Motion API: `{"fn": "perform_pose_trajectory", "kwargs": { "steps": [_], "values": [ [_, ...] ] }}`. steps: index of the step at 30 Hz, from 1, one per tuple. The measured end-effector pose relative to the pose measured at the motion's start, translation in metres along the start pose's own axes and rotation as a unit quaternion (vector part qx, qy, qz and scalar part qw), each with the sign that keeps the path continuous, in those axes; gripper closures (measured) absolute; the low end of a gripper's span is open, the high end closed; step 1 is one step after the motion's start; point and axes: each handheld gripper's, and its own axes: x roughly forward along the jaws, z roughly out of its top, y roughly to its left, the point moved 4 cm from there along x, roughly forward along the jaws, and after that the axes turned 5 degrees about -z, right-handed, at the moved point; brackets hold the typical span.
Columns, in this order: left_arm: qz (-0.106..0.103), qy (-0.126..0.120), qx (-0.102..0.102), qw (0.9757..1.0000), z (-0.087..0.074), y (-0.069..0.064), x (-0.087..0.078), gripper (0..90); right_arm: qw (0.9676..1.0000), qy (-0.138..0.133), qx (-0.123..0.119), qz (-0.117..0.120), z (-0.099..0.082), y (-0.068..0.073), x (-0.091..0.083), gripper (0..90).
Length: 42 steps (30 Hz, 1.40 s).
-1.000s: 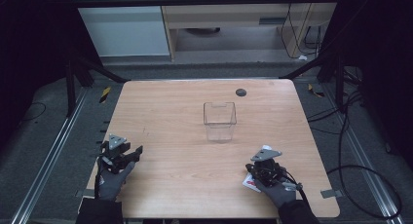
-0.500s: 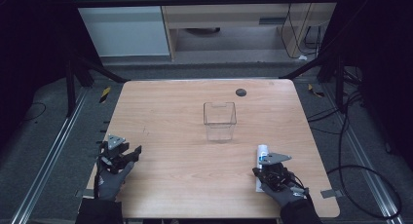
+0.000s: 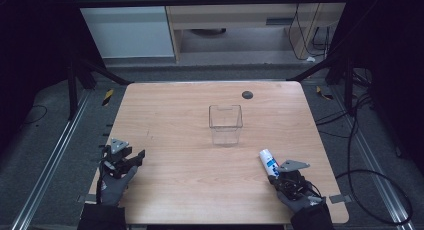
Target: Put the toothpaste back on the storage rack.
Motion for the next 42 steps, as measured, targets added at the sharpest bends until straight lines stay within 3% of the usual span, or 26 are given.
{"fn": "perform_pose_trajectory", "kwargs": {
  "steps": [21, 36, 42],
  "values": [
    [0.002, 0.002, 0.001, 1.0, -0.001, 0.001, 0.001, 45.2, 0.9977, 0.014, 0.045, -0.049, -0.01, -0.03, -0.007, 90.0],
    [0.003, 0.002, 0.003, 1.0, 0.0, 0.0, 0.002, 44.8, 0.9957, 0.007, 0.053, -0.075, -0.006, -0.044, -0.002, 90.0],
    [0.005, 0.004, 0.004, 1.0, 0.0, 0.001, 0.003, 44.6, 0.9957, -0.031, 0.057, -0.066, 0.009, -0.04, -0.007, 90.0]
  ]
}}
